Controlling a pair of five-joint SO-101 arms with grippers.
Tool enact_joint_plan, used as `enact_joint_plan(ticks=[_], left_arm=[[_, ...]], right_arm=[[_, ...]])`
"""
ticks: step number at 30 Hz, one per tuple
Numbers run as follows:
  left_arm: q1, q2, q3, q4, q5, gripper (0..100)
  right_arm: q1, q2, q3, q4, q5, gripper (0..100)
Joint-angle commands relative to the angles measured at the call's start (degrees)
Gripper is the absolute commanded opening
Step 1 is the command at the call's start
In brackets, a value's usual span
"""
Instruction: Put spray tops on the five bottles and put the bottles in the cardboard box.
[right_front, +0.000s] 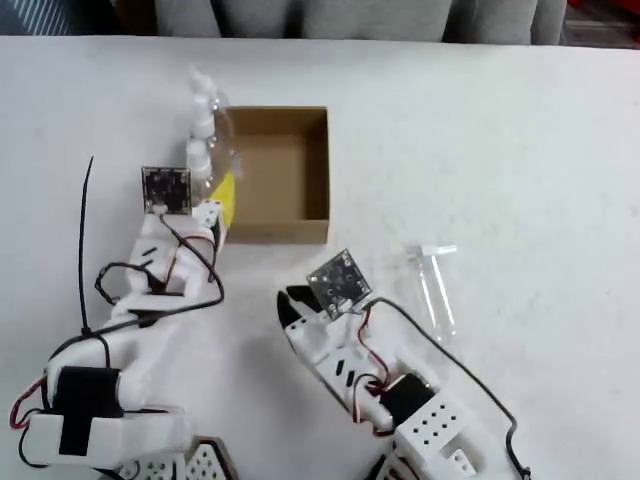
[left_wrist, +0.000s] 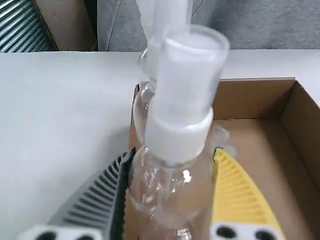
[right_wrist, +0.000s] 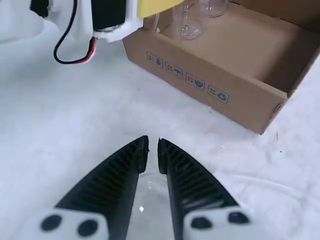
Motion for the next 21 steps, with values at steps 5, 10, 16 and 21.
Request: enact_joint_plan(ticks=[5,10,16,21], left_arm=[[-0.7,0.2,-2.4,-1.1,0.4,3],[-0.6,0.1,-0.8,-1.2,0.4,17],[-0.8,-0.2,-0.4,-1.4,0.4,21],[-0.8,-0.3,-0.3,-1.4,0.4,21]], right_arm=[[0.5,-0.6,-0.8,-1.0,0.1,1.6],[0.5,-0.6,-0.8,-1.0,0.1,1.6],[0.5,-0.6,-0.7,-1.0,0.1,1.6],[0.5,-0.6,-0.7,-1.0,0.1,1.6]])
